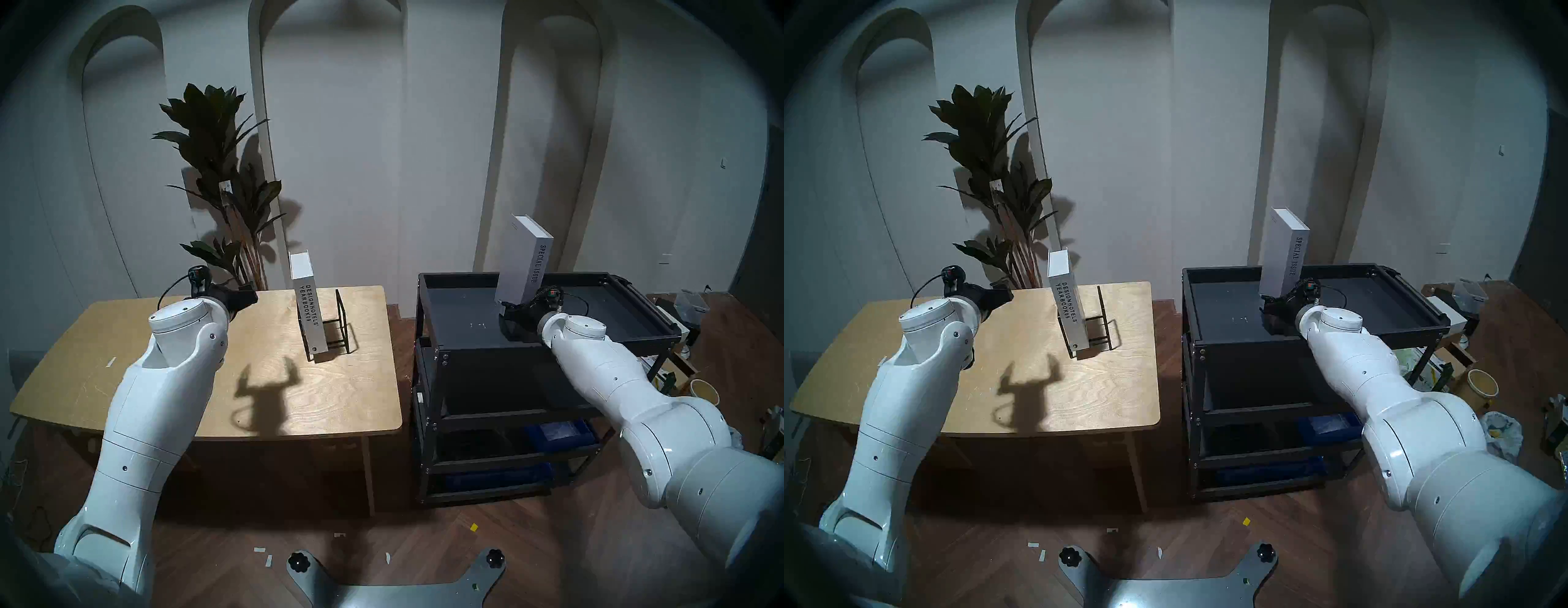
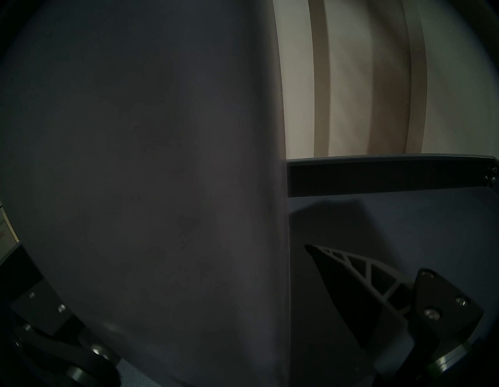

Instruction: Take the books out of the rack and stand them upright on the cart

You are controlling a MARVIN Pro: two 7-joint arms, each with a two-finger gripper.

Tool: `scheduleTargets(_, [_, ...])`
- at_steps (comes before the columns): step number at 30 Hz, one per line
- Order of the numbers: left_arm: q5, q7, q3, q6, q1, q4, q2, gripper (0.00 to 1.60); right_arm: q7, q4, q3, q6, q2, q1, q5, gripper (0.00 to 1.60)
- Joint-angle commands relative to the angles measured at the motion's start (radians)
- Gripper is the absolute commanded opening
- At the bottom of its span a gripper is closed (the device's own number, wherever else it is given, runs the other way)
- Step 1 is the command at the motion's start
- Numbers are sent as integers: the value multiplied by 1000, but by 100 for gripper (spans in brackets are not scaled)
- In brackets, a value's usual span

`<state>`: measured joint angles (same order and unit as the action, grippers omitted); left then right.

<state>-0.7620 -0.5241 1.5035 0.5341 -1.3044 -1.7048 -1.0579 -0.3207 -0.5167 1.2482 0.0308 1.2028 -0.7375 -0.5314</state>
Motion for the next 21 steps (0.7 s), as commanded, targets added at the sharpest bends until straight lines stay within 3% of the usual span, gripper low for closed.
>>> scheduleTargets(1, [2, 8, 10, -17, 8, -14, 5, 160, 4, -104, 20, -44, 16, 104, -7, 160])
scheduleTargets(21, [3, 33, 15, -38, -4, -13, 8, 160, 3, -102, 27, -50, 18, 106, -15, 160])
